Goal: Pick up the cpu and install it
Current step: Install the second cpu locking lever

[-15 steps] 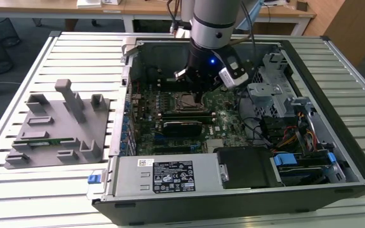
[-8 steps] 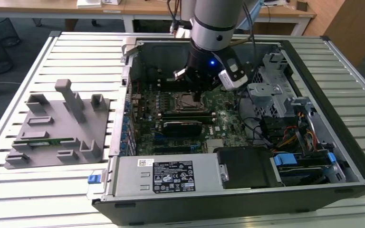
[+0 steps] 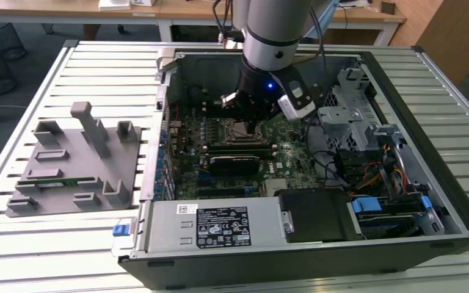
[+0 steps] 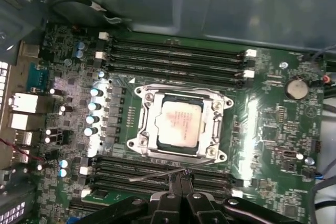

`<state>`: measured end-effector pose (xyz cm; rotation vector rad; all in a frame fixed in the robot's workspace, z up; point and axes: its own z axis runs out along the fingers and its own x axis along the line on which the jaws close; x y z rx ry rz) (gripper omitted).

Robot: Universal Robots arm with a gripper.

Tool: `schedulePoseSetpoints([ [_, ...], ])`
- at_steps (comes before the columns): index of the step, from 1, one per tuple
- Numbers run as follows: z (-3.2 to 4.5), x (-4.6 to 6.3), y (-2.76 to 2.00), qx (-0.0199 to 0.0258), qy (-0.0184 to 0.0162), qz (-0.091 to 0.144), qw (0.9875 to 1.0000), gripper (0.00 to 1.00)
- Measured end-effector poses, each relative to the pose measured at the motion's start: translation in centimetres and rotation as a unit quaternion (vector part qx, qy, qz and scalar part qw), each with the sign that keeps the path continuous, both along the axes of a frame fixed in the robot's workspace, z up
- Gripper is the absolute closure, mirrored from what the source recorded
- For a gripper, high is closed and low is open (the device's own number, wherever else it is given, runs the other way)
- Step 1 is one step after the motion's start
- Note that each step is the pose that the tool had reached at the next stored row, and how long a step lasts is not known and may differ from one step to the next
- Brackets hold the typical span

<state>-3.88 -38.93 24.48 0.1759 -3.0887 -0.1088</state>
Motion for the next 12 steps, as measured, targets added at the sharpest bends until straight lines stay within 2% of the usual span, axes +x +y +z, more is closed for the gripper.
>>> schedulePoseSetpoints([
  [3, -0.18, -0.63, -0.01, 0.0004, 0.0001, 0.000, 1.0000, 0.89],
  [6, -0.26, -0.69, -0.01, 0.0027, 0.0000, 0.000, 1.0000, 0.89],
  [12, -0.56, -0.94, -0.01, 0.0035, 0.0000, 0.000, 1.0000, 0.89],
])
